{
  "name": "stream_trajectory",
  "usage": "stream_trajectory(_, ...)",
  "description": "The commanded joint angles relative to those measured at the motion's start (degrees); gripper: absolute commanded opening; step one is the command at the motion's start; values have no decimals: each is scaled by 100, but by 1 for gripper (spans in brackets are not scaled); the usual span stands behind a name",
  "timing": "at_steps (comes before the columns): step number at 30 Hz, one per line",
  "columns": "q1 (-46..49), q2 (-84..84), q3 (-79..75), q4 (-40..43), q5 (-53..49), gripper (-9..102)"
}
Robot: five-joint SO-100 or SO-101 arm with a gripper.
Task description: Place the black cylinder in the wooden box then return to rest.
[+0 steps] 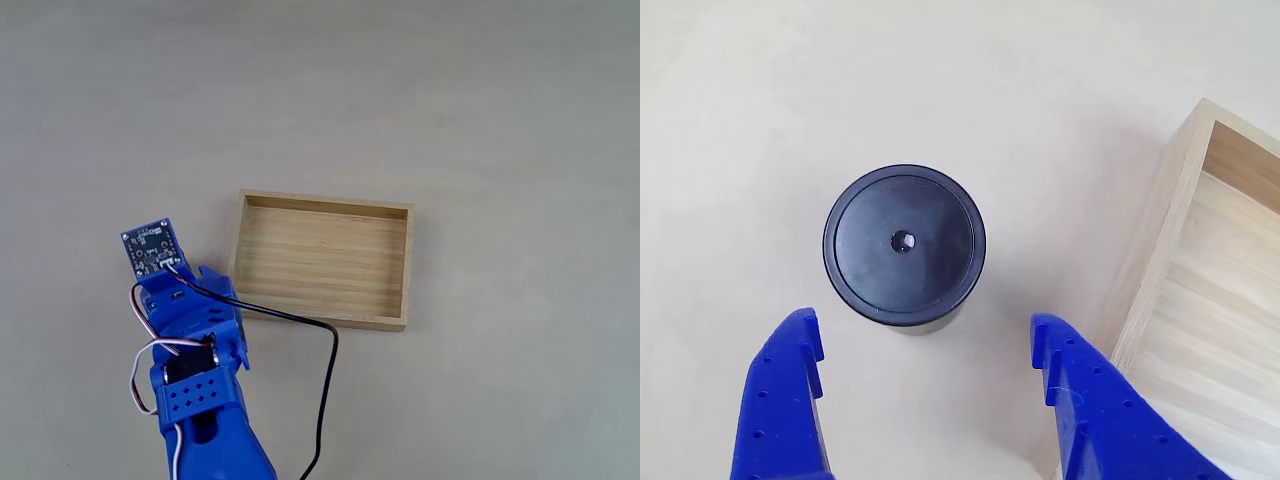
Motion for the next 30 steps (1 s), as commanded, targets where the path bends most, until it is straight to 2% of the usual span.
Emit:
stream_trajectory(1, -26, -18, -712, -220, 35, 31)
stream_trajectory(30, -141, 738, -1301, -378, 35, 30)
